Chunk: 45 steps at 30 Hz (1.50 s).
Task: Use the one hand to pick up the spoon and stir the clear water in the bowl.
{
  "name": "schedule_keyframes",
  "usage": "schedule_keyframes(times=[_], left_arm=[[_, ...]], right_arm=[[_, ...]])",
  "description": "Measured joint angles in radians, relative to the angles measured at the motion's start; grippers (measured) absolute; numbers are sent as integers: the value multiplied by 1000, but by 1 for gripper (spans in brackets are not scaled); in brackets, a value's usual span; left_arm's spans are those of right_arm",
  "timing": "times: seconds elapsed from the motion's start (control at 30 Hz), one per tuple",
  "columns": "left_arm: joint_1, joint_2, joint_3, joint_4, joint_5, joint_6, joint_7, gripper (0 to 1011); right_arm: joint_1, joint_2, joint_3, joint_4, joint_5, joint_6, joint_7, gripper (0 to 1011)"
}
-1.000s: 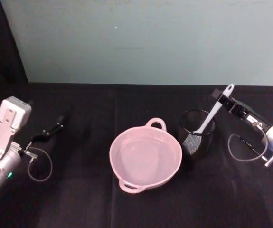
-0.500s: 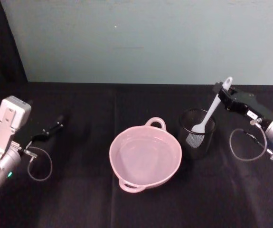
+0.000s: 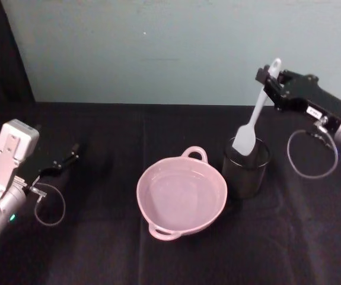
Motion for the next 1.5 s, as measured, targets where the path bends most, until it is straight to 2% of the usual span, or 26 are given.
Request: schedule_keyframes(times=[0.17,0.3,1.03,1.2,1.4,1.5], left_arm=[[0,0,0,0,0,0,0,1005],[0,0,0,0,0,0,0,1005],[0,0,0,0,0,0,0,1005],[0,0,0,0,0,0,0,1005],[0,0,0,0,0,0,0,1005],[0,0,0,0,0,0,0,1005]], right_arm=[[25,22,-1,-57,-29,45,-4,120],[32,25,0,-76,-39,61,-9,120],[30,24,1,-70,-37,58,-8,120],[4,26,13,-92,-26,50,0,120],[6,2,-17,-119,-25,39,20,120],[21,-21,-54,-112,-39,40,32,120]])
